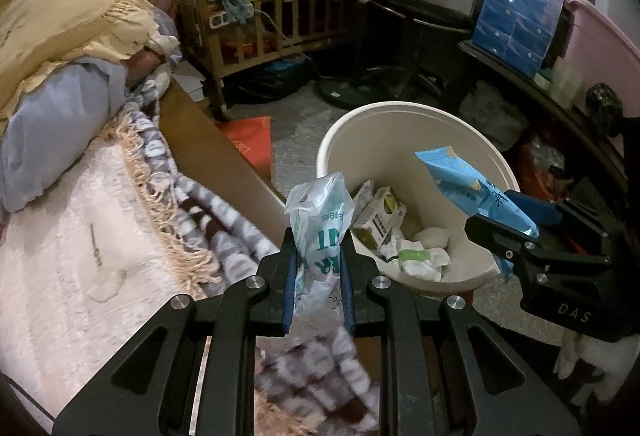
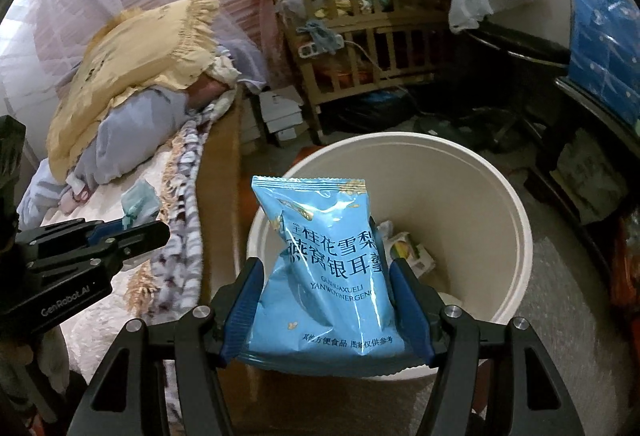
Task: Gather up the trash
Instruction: 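Carry the clear wrapper and blue snack packet over the white bin, then open the right tool to drop the blue packet while the left tool drops the wrapper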
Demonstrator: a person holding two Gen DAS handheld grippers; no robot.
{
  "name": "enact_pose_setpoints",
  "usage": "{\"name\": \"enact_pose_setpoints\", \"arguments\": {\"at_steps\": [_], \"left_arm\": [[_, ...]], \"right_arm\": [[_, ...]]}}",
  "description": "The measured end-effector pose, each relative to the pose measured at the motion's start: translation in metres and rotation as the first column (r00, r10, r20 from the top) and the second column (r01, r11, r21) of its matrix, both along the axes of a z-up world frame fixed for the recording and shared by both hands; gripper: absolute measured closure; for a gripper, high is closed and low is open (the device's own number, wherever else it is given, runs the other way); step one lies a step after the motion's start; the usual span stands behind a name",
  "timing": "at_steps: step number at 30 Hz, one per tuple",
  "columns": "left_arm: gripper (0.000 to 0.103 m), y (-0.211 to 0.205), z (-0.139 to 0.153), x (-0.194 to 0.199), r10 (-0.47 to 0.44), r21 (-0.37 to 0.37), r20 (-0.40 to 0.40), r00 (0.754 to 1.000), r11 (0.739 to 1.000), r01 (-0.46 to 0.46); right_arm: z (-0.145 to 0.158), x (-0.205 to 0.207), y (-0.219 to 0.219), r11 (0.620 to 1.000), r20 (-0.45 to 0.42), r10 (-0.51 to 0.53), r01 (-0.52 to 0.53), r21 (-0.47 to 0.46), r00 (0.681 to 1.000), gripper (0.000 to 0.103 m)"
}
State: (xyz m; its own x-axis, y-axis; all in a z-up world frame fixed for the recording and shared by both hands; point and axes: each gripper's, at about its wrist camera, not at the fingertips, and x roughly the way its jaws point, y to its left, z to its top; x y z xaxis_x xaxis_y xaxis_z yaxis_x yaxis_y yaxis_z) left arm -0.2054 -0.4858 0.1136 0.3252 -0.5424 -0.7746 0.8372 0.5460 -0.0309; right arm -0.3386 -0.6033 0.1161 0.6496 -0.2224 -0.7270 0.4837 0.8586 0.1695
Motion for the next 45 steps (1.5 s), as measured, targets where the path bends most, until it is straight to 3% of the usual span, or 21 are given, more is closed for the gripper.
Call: {"name": "enact_pose_setpoints", "arguments": {"at_steps": [21,37,40,42,44,45], "left_arm": [[0.087,-0.053,-0.021,-0.001,-0.051,-0.009,-0.059,0.997,0.999,0.051],[0.085,-0.066,-0.025,0.000,-0.074,-0.038,-0.099,0.992,0.997,0.071],[0.077,-0.067,-0.026,0.003,-0.074,-0.045,-0.117,0.990,0.997,0.069],[0.067,-0.066,-0.027,0.005,-0.074,-0.058,-0.136,0.988,0.996,0.066],[0.050,-0.063,-0.027,0.008,-0.073,-0.077,-0.157,0.985,0.995,0.062],[0.047,-0.062,-0.027,0.010,-0.070,-0.090,-0.169,0.983,0.994,0.056]], "right_arm": [[-0.017,-0.002,-0.039,0.995,0.002,-0.093,0.093,0.028,0.996,0.040],[-0.024,-0.011,-0.056,0.989,0.014,-0.137,0.136,0.058,0.990,0.039],[-0.023,-0.013,-0.056,0.988,0.010,-0.148,0.147,0.052,0.989,0.038],[-0.023,-0.016,-0.057,0.986,0.010,-0.159,0.158,0.052,0.987,0.037],[-0.024,-0.017,-0.057,0.985,0.009,-0.164,0.164,0.055,0.986,0.036],[-0.024,-0.017,-0.057,0.985,0.008,-0.165,0.164,0.057,0.986,0.036]]}}
